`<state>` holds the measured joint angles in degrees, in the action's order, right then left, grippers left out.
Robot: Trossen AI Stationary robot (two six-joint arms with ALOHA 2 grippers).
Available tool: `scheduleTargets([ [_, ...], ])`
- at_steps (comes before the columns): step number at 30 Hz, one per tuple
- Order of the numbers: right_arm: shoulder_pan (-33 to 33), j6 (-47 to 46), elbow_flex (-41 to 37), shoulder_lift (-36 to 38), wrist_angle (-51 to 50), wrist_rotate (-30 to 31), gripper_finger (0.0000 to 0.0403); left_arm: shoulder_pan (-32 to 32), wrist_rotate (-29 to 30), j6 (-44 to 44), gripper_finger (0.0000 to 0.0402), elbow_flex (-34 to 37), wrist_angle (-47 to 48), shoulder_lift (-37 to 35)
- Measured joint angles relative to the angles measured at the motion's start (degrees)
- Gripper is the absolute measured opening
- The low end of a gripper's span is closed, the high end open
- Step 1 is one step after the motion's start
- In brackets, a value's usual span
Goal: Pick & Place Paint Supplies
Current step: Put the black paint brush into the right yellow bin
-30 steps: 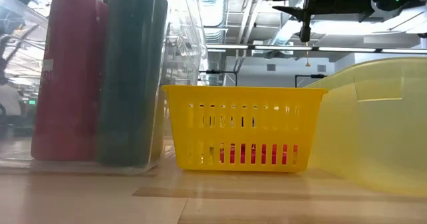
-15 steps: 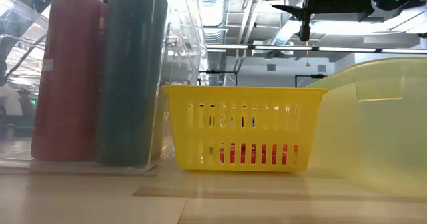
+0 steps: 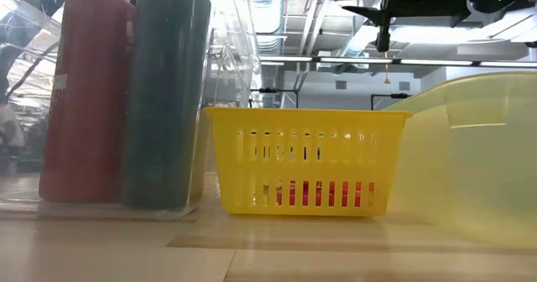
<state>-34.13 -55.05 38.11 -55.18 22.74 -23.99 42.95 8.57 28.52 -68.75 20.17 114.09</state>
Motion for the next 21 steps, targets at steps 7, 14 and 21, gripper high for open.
scheduleTargets([
  [7,0.0,0.0,0.0,0.0,0.0,-0.1,0.0062,-0.1,-2.1,-2.0,0.0004,0.5,1.6,-2.4],
  [14,0.0,0.0,0.0,0.0,0.0,-0.1,0.0062,-0.2,-3.9,-4.4,0.0002,0.4,1.5,-7.0],
  [21,0.0,0.2,0.0,0.0,0.0,-0.1,0.0062,-0.2,-11.0,-7.8,0.0003,0.4,-0.4,-11.7],
])
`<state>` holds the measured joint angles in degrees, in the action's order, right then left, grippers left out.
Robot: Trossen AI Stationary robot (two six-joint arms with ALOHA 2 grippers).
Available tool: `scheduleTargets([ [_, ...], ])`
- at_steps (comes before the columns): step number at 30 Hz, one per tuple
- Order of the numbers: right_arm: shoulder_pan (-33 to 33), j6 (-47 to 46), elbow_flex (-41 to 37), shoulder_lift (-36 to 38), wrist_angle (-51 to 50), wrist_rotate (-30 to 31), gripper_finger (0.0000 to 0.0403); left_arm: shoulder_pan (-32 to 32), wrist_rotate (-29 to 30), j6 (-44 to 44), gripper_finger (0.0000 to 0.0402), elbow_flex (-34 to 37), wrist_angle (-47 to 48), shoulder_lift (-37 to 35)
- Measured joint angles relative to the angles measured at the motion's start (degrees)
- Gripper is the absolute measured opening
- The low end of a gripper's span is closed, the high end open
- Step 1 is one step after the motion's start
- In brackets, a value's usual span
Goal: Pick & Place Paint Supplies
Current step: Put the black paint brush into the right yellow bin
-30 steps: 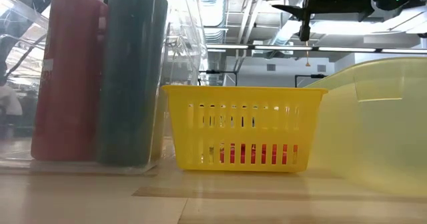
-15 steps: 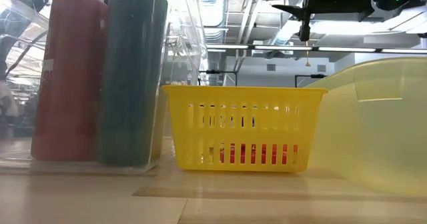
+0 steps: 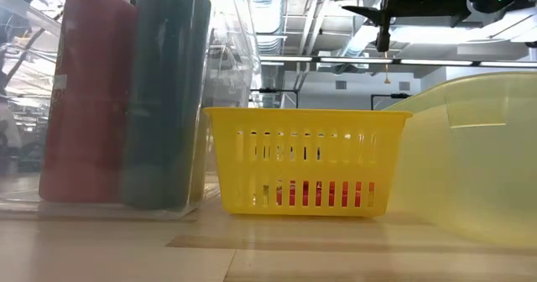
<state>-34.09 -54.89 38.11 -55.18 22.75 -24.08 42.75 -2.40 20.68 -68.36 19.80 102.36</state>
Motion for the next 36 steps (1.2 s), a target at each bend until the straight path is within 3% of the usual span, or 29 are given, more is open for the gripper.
scheduleTargets([
  [9,0.0,0.8,0.0,0.0,0.0,0.0,0.0062,-1.9,-11.6,-4.6,0.0003,-0.1,-8.1,-6.5],
  [16,0.0,1.5,0.0,0.0,0.2,0.1,0.0062,-5.3,-17.2,-4.9,0.0003,-0.1,-14.0,-10.0],
  [27,2.3,7.1,0.0,-0.2,8.8,0.2,0.0063,-12.6,-31.9,1.8,0.0002,-0.1,-32.1,-12.0],
  [31,4.1,10.0,0.6,-0.3,8.9,0.2,0.0083,-14.1,-34.8,8.0,0.0003,-0.1,-41.3,-12.0],
  [36,6.6,15.3,4.4,-2.4,7.5,2.9,0.0145,-15.1,-35.9,14.1,0.0002,-0.1,-49.5,-12.0],
])
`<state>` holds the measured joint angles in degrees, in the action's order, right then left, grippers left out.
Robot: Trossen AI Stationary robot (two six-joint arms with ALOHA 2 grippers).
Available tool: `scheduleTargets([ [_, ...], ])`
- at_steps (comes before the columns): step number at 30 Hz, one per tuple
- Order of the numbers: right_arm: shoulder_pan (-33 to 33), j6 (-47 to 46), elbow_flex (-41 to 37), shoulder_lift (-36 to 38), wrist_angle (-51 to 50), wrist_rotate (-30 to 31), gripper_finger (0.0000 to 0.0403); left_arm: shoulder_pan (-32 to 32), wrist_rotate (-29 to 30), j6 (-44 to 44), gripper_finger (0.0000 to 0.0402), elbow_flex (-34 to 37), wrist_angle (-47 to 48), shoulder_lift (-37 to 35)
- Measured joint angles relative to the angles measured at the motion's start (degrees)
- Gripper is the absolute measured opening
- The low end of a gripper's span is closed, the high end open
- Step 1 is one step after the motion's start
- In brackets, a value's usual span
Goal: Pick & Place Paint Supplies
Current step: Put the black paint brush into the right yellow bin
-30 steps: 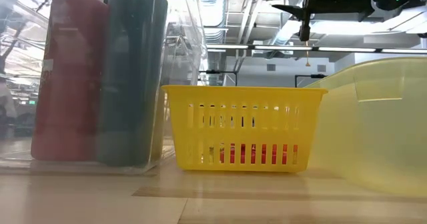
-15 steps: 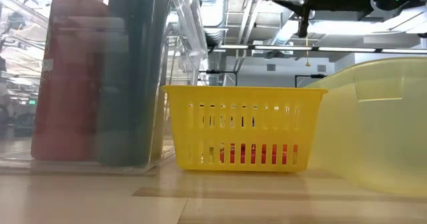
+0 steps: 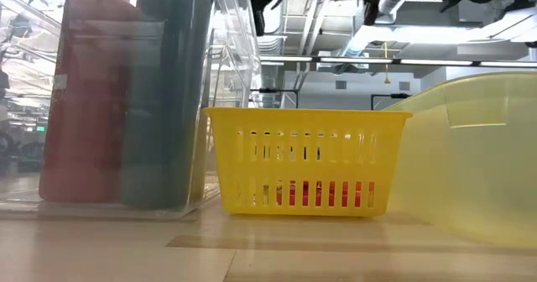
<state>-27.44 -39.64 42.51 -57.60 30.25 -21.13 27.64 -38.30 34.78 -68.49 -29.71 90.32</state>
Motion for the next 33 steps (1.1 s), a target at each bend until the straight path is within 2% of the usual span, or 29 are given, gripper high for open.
scheduleTargets([
  [5,0.8,3.9,5.7,-4.9,-0.1,0.5,0.0216,0.0,-1.1,4.0,0.0003,0.0,-3.9,0.0],
  [9,0.8,4.6,10.0,-9.8,-0.4,-2.1,0.0240,0.0,-1.1,6.5,0.0003,0.0,-7.0,0.0],
  [19,0.8,5.2,19.2,-18.9,-0.7,-8.2,0.0229,-1.0,-2.6,10.9,0.0004,0.0,-12.3,0.0],
  [33,2.2,5.2,24.7,-23.4,-1.6,-12.1,0.0226,-1.4,-2.6,11.0,0.0004,0.0,-12.2,0.0],
])
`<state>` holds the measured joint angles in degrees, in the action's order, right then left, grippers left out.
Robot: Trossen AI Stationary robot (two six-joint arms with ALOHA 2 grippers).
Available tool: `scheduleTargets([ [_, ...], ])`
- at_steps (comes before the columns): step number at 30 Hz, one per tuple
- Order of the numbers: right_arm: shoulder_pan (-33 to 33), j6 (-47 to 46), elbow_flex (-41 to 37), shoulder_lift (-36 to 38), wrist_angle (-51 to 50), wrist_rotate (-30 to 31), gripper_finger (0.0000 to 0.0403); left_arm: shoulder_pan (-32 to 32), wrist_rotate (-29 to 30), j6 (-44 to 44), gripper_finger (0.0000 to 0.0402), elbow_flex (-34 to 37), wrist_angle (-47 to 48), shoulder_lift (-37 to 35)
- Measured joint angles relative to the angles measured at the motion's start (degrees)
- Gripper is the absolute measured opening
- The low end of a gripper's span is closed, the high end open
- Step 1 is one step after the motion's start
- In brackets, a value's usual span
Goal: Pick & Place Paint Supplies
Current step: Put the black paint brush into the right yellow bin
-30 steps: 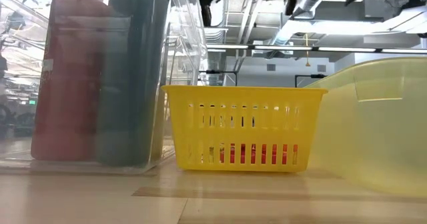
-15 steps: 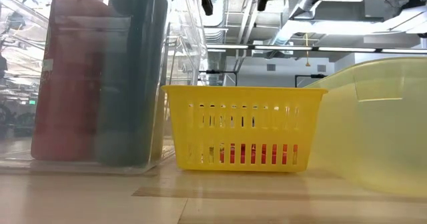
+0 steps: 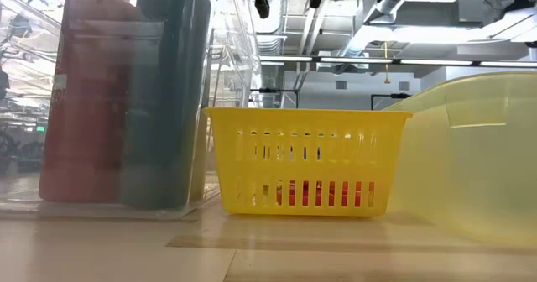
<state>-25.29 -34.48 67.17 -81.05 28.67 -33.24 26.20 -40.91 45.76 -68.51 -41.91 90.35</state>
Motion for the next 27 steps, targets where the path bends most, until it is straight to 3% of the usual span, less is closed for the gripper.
scheduleTargets([
  [12,0.6,0.0,0.1,0.0,0.1,0.0,0.0218,0.0,-0.1,0.4,0.0004,0.0,-0.6,0.0],
  [27,0.4,0.0,0.1,0.0,0.1,0.0,0.0100,0.0,-0.3,0.7,0.0005,0.0,-0.6,0.0],
])
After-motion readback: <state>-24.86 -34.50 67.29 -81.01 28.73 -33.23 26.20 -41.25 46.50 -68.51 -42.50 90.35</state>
